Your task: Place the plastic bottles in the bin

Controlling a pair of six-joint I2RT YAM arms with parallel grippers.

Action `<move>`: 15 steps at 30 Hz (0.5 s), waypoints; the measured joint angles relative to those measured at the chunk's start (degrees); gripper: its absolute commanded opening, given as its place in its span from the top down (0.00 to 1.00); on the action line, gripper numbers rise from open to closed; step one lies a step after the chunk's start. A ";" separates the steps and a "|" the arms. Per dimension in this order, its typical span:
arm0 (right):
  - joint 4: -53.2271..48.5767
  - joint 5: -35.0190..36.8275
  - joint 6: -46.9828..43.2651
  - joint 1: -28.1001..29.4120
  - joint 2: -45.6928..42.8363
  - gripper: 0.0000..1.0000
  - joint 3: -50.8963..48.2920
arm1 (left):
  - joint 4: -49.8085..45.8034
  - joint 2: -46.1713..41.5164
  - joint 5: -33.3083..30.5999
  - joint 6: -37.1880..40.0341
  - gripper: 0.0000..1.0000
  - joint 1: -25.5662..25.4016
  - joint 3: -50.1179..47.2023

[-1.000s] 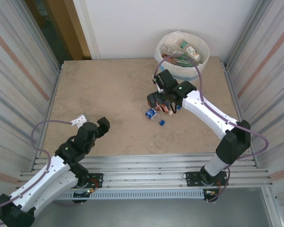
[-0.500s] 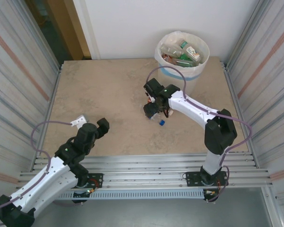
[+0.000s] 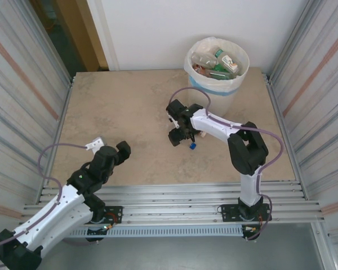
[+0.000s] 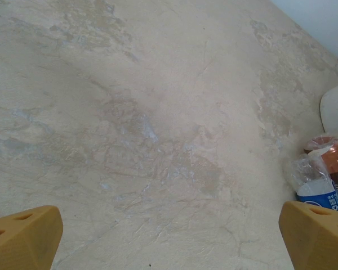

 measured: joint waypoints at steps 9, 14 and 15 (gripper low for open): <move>1.75 -0.20 -1.01 0.00 7.15 0.16 4.72 | 0.42 2.34 1.16 -0.02 0.01 0.59 0.00; 2.36 -0.81 -1.03 0.00 9.01 0.17 6.21 | 1.03 3.30 1.97 -0.04 0.01 0.63 0.00; 2.43 -0.96 -1.05 0.00 9.38 0.18 6.56 | 1.09 3.41 2.16 -0.04 0.01 0.63 0.00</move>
